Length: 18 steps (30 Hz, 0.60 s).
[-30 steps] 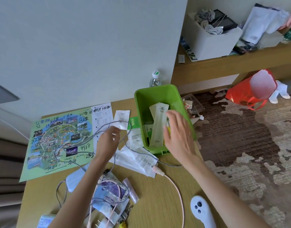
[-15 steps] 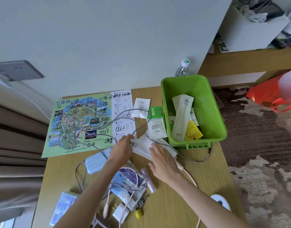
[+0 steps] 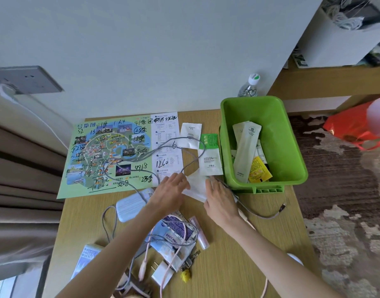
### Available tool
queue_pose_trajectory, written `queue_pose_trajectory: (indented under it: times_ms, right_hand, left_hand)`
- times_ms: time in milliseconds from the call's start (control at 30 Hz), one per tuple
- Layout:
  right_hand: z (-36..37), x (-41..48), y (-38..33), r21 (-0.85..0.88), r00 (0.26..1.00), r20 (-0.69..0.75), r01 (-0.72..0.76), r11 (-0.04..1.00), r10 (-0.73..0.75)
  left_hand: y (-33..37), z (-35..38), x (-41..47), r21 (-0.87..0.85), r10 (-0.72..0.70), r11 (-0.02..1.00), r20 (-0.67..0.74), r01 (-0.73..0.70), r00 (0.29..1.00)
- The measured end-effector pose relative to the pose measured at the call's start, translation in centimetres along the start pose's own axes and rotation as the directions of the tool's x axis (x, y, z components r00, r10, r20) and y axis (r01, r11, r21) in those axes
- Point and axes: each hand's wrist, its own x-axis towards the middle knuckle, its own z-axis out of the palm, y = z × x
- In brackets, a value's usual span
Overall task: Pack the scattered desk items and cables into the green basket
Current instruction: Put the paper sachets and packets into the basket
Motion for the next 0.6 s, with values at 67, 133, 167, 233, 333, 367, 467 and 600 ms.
queue_pose_trajectory:
  times_ms: [67, 133, 167, 233, 333, 367, 467, 600]
  right_hand:
    - [-0.2, -0.3, -0.2, 0.039, 0.999, -0.011, -0.030, 0.999, 0.030]
    - [-0.5, -0.7, -0.3, 0.079, 0.997, -0.030, -0.070, 0.994, 0.072]
    - [-0.7, -0.8, -0.3, 0.112, 0.994, -0.041, -0.098, 0.989, 0.104]
    - [-1.4, -1.2, -0.2, 0.180, 0.981, -0.054, -0.172, 0.968, 0.184]
    - [-2.4, -2.0, 0.5, 0.258, 0.962, -0.060, -0.244, 0.935, 0.268]
    - [-2.6, -2.3, 0.9, 0.289, 0.959, -0.064, -0.246, 0.925, 0.275]
    - [-3.4, -3.3, 2.1, 0.374, 0.962, -0.065, -0.223, 0.900, 0.265]
    - [-3.9, -4.8, 3.1, 0.491, 0.963, -0.061, -0.200, 0.848, 0.263]
  left_hand:
    - [0.1, 0.6, -0.1, 0.053, 0.049, 0.997, 0.032, -0.051, 0.998]
    - [0.1, 1.2, -0.1, 0.088, 0.083, 0.992, 0.063, -0.088, 0.995]
    - [0.1, 1.4, -0.2, 0.103, 0.093, 0.989, 0.095, -0.103, 0.991]
    - [0.2, 1.8, -0.2, 0.139, 0.098, 0.983, 0.160, -0.120, 0.982]
    - [0.7, 2.3, -0.1, 0.231, 0.099, 0.962, 0.197, -0.144, 0.975]
    - [0.9, 2.5, 0.0, 0.253, 0.101, 0.955, 0.206, -0.153, 0.973]
    - [1.8, 2.6, 0.7, 0.287, 0.144, 0.936, 0.213, -0.202, 0.966]
    - [2.7, 2.3, 1.7, 0.300, 0.248, 0.902, 0.235, -0.312, 0.940]
